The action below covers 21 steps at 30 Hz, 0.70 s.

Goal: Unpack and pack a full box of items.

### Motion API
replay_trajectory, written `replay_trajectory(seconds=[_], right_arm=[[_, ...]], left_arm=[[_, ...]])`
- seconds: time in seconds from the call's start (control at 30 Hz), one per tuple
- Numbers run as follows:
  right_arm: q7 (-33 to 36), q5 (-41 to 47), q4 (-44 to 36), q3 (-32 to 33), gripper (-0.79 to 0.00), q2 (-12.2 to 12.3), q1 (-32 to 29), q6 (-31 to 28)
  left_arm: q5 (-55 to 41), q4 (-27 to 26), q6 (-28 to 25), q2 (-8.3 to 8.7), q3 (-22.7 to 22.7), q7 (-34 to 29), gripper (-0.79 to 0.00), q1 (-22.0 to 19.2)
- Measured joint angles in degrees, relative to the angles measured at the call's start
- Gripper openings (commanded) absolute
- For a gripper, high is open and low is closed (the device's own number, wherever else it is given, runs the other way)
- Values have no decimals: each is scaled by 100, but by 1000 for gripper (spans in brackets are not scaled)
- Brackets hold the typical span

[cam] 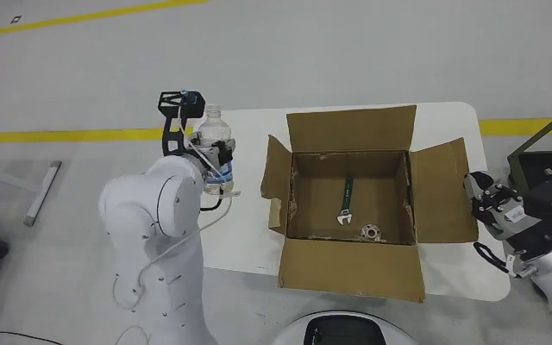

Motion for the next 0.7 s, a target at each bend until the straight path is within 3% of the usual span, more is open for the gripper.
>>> replay_trajectory(seconds=[0.13, 0.37, 0.7], right_arm=[[22, -15, -3, -20, -785, -3, 23, 8], [63, -22, 17, -8, -785, -7, 50, -3], [87, -16, 24, 35, -785, -16, 36, 11]], left_arm=[[75, 582, -151, 44, -141, 0, -785, 305], [113, 1865, -257, 60, 130, 218, -785, 735], [-159, 3185, -110, 19, 506, 680, -785, 616]])
